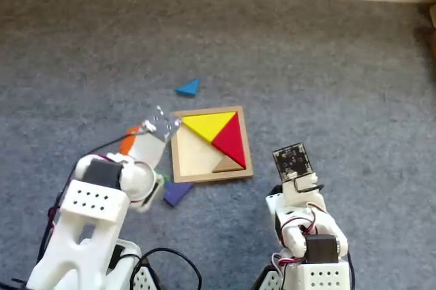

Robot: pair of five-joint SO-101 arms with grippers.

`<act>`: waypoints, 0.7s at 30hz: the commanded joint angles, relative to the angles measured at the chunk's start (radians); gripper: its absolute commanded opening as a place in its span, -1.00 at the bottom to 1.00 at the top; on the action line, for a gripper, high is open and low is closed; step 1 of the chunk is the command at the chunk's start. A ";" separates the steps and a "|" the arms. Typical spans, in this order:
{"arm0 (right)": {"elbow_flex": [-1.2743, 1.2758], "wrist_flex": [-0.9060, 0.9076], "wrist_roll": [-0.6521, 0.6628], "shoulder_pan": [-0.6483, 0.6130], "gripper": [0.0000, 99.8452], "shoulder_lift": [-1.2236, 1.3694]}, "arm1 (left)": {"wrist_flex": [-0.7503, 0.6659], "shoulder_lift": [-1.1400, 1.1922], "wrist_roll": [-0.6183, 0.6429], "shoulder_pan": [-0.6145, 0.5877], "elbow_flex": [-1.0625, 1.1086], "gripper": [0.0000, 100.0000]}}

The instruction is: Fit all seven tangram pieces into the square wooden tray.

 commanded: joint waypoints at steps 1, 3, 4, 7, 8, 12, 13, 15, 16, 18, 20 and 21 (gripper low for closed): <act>0.113 -0.024 0.002 0.010 -0.95 -0.018 | 0.044 -0.021 0.041 0.061 -0.143 -0.84; 0.113 -0.024 0.002 0.010 -0.95 -0.018 | 0.051 -0.021 0.078 0.117 -0.163 -0.84; 0.113 -0.022 0.002 0.010 -0.95 -0.018 | 0.046 -0.021 0.100 0.150 -0.170 -0.84; 0.113 -0.022 0.002 0.010 -0.95 -0.018 | 0.043 -0.019 0.149 0.229 -0.170 -0.84; 0.113 -0.021 0.002 0.010 -0.95 -0.018 | 0.041 -0.019 0.163 0.246 -0.171 -0.84; 0.113 -0.021 0.002 0.010 -0.95 -0.018 | -0.023 0.001 0.195 0.265 -0.189 -0.84; 0.113 -0.021 0.002 0.010 -0.95 -0.018 | -0.034 0.027 0.193 0.265 -0.205 -0.84; 0.113 -0.021 0.002 0.010 -0.95 -0.018 | -0.048 0.111 0.193 0.269 -0.246 -0.84; 0.113 -0.021 0.002 0.010 -0.95 -0.018 | -0.051 0.163 0.193 0.271 -0.274 -0.84; 0.113 -0.021 0.002 0.010 -0.95 -0.018 | -0.051 0.283 0.190 0.271 -0.344 -0.84; 0.113 -0.021 0.002 0.010 -0.95 -0.018 | -0.051 0.406 0.187 0.271 -0.418 -0.84; 0.113 -0.021 0.002 0.010 -0.95 -0.018 | -0.052 0.466 0.187 0.271 -0.456 -0.84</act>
